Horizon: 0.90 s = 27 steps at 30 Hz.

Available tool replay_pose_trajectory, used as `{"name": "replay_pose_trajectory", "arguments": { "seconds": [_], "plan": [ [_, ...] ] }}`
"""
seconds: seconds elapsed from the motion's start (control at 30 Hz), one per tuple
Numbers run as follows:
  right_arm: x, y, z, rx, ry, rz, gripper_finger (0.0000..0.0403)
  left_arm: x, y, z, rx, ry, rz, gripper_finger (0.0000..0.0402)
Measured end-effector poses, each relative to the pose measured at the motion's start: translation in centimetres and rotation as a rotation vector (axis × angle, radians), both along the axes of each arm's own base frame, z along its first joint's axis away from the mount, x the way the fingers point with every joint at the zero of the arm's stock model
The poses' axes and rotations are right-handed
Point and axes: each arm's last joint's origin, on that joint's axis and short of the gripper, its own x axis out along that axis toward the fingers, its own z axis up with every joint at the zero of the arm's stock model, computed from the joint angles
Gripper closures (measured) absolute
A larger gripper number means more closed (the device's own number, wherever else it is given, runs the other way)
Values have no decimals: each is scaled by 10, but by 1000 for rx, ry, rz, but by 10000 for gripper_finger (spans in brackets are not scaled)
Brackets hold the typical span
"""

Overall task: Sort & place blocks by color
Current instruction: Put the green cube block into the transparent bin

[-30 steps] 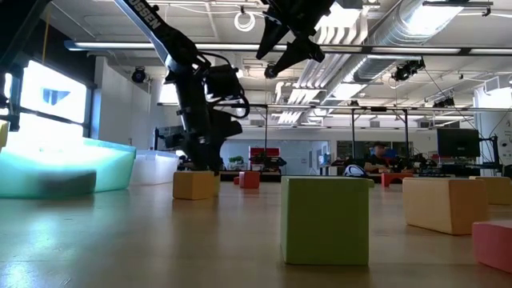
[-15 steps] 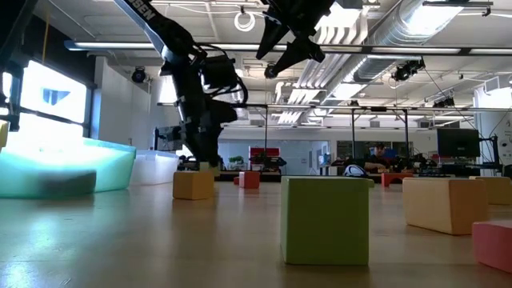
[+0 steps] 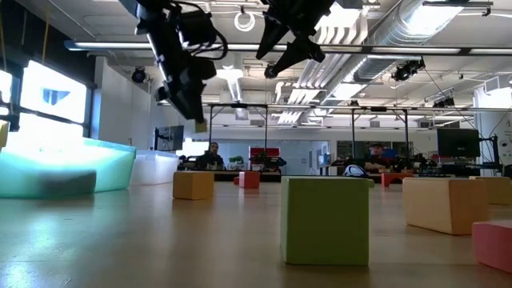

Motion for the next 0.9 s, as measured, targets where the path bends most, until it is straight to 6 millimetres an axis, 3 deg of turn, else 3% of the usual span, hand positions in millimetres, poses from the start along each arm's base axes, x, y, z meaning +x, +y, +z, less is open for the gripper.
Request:
{"name": "replay_pose_trajectory", "arguments": {
  "seconds": [0.23, 0.4, 0.6, 0.9],
  "plan": [
    [0, 0, 0, 42, -15, -46, 169, -34, -5, 25, 34, 47, 76, 298],
    [0, 0, 0, 53, -19, -59, 169, -53, -3, 29, 13, 103, 111, 297],
    [0, 0, 0, 84, -30, -93, 169, -69, 5, 24, -12, 161, 178, 297],
    [0, 0, 0, 139, -49, -149, 169, -76, 19, -4, -58, 225, 184, 296]
  ]
}}
